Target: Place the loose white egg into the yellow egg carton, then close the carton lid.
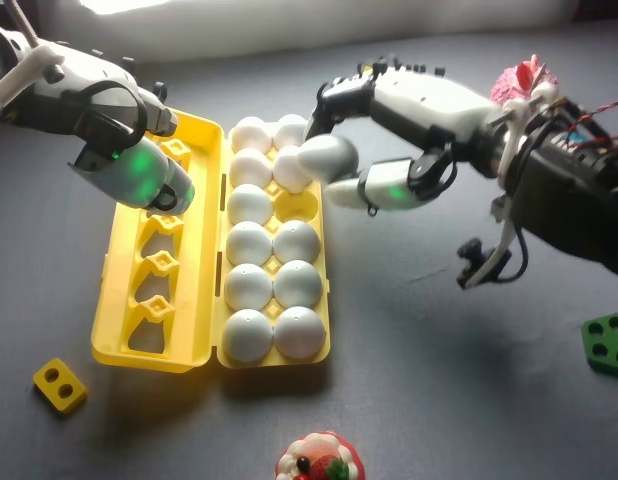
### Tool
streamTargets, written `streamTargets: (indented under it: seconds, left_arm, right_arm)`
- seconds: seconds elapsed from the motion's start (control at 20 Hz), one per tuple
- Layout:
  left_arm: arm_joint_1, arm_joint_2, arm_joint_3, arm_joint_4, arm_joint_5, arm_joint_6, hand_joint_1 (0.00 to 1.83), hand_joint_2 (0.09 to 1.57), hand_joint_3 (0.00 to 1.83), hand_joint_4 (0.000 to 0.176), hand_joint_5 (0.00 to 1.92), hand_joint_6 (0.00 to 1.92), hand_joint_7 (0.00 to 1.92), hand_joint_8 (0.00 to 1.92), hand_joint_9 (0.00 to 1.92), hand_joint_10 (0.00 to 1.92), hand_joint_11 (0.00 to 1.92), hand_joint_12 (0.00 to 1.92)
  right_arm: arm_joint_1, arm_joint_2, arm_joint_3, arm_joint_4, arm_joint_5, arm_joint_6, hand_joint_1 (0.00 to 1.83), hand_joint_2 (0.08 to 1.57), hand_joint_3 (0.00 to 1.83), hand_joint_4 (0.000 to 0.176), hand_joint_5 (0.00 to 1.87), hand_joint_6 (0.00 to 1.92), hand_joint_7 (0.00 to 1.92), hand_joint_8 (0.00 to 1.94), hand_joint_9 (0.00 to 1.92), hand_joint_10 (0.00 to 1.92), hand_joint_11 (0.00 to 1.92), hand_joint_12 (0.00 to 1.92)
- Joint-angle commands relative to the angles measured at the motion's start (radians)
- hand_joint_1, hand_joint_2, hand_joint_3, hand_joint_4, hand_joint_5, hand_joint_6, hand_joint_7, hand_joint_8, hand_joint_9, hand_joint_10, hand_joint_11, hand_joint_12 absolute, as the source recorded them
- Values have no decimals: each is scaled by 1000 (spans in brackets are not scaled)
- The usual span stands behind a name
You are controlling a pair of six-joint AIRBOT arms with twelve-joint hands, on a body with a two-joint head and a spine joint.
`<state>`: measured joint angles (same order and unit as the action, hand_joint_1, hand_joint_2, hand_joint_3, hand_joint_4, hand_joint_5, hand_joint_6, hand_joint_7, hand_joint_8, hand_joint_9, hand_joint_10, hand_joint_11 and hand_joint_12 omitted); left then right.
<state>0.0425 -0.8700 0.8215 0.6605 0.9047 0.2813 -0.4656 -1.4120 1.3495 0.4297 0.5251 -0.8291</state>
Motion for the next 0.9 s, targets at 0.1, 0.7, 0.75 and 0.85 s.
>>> streamTargets:
  seconds: [0.1, 0.7, 0.75, 0.85]
  left_arm:
    - [-8, 0, 1, 53, -45, -9, 194, 1348, 0, 0, 138, 13, 146, 10, 148, 14, 0, 569]
    - [-6, 0, 10, 53, -46, -23, 164, 1353, 0, 0, 95, 1, 110, 2, 100, 2, 0, 427]
    - [-6, 0, 10, 53, -46, -23, 187, 1350, 0, 0, 106, 4, 109, 1, 100, 2, 0, 441]
    - [-6, 0, 12, 53, -46, -23, 161, 1353, 0, 0, 96, 0, 106, 1, 100, 2, 0, 462]
  right_arm:
    - [-1, -9, 0, -15, 176, 63, 1131, 1159, 0, 0, 896, 1131, 522, 3, 212, 28, 0, 502]
    - [-18, -101, 92, 37, 192, 148, 1125, 1168, 0, 0, 880, 1159, 512, 3, 199, 12, 0, 384]
    - [-19, -104, 93, 37, 189, 148, 1126, 1164, 0, 0, 889, 1144, 512, 2, 198, 11, 0, 349]
    - [-20, -109, 93, 37, 184, 148, 1126, 1164, 0, 0, 889, 1143, 505, 0, 198, 11, 0, 335]
